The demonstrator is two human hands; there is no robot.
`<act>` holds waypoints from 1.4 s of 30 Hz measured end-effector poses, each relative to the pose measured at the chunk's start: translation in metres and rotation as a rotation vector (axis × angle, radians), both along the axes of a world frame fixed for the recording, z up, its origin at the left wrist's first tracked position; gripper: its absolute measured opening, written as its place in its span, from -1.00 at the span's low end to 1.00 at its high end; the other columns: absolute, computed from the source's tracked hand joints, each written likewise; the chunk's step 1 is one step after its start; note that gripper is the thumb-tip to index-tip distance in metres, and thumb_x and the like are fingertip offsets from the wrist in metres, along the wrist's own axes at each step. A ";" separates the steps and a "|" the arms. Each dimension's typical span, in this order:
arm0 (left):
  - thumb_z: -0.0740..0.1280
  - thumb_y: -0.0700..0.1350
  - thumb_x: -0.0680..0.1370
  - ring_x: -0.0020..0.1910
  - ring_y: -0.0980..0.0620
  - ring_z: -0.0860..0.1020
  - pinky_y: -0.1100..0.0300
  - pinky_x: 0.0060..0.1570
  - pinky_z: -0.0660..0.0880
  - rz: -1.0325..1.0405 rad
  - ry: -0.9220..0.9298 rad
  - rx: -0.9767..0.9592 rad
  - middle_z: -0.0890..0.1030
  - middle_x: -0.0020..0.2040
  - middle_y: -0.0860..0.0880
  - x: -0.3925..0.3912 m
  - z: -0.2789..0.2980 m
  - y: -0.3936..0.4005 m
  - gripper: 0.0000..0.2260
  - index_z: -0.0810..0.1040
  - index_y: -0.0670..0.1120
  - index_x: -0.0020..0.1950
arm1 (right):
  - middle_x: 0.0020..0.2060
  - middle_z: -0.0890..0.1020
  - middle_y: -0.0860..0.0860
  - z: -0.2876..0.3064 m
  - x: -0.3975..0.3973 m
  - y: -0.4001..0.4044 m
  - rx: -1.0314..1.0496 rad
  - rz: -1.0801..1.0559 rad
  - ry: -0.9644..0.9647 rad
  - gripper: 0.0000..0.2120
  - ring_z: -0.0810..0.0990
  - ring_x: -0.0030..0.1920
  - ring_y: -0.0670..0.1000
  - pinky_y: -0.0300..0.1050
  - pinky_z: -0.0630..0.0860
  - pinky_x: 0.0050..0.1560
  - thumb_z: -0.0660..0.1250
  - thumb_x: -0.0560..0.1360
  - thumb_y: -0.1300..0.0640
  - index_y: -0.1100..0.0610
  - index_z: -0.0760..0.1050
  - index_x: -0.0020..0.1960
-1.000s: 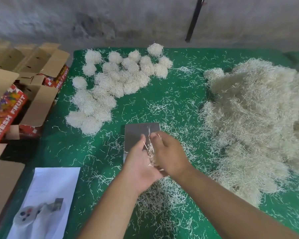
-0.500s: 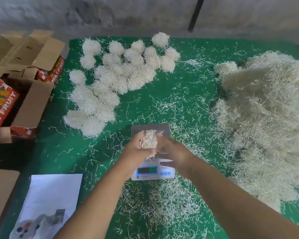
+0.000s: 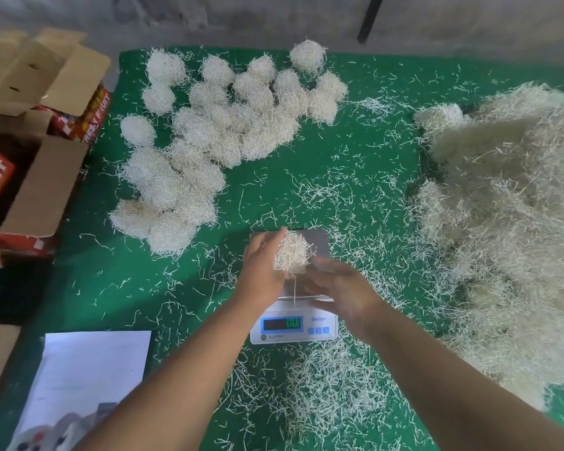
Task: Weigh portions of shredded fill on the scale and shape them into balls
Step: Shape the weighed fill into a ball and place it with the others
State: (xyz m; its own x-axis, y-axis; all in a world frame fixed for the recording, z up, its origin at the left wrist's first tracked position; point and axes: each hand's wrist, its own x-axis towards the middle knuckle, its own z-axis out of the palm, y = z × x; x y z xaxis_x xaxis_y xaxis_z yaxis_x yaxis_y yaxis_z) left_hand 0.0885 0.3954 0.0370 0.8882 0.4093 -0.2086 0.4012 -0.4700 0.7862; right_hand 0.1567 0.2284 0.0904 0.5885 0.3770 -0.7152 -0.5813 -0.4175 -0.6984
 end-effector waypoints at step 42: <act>0.57 0.28 0.40 0.61 -0.11 0.04 -0.21 0.50 0.25 0.022 0.115 0.347 0.05 0.65 -0.05 -0.018 0.037 -0.020 0.02 0.02 0.17 0.69 | 0.07 0.75 0.04 0.024 -0.019 -0.112 -0.133 -0.093 -0.127 -0.88 0.73 0.08 0.09 0.03 0.65 0.06 0.32 0.70 0.18 0.10 0.59 0.20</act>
